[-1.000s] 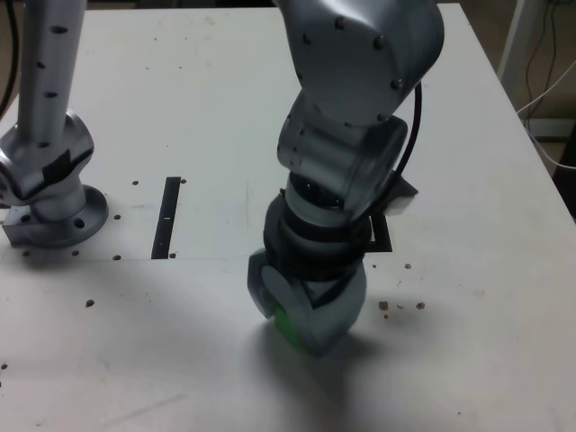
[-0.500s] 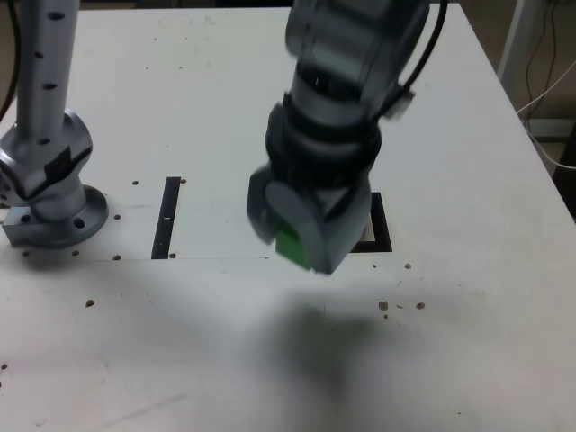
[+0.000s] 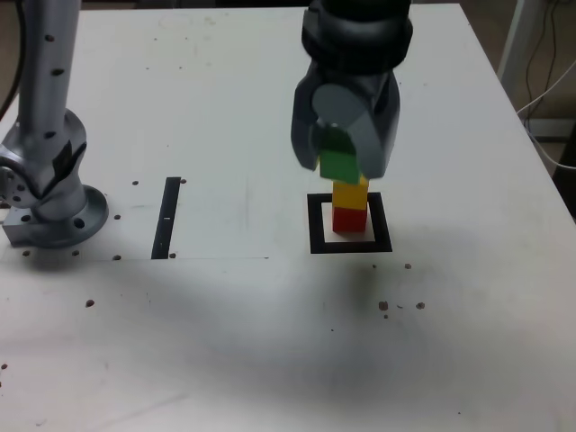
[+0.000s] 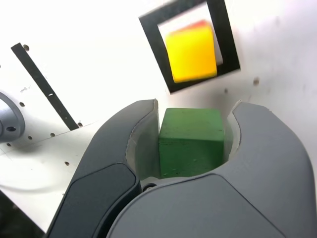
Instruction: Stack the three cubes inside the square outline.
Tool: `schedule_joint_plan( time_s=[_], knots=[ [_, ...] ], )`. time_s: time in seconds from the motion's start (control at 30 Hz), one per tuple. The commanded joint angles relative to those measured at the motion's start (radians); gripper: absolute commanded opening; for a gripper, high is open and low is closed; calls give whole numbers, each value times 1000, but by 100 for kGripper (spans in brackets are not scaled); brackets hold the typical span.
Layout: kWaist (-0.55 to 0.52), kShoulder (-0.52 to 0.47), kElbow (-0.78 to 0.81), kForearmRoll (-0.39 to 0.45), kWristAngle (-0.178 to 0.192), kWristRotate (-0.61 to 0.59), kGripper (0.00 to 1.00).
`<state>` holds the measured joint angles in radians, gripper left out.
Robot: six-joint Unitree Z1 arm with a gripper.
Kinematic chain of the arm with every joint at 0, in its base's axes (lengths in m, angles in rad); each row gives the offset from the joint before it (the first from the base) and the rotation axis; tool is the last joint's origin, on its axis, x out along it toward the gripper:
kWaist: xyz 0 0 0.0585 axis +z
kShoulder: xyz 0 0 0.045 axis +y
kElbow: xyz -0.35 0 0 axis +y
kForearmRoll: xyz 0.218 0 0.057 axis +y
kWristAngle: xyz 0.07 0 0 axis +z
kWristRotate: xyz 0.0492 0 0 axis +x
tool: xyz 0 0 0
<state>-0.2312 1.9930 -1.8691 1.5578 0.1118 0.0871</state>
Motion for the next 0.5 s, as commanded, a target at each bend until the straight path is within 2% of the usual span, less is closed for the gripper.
schedule_joint_plan(
  time_s=[0.0,0.2,0.47],
  knots=[
    [26,-9,-8,8,0,-4,24],
    [100,-7,-10,2,-5,-5,24],
    [134,20,-2,-8,-30,-4,24]
  ],
)
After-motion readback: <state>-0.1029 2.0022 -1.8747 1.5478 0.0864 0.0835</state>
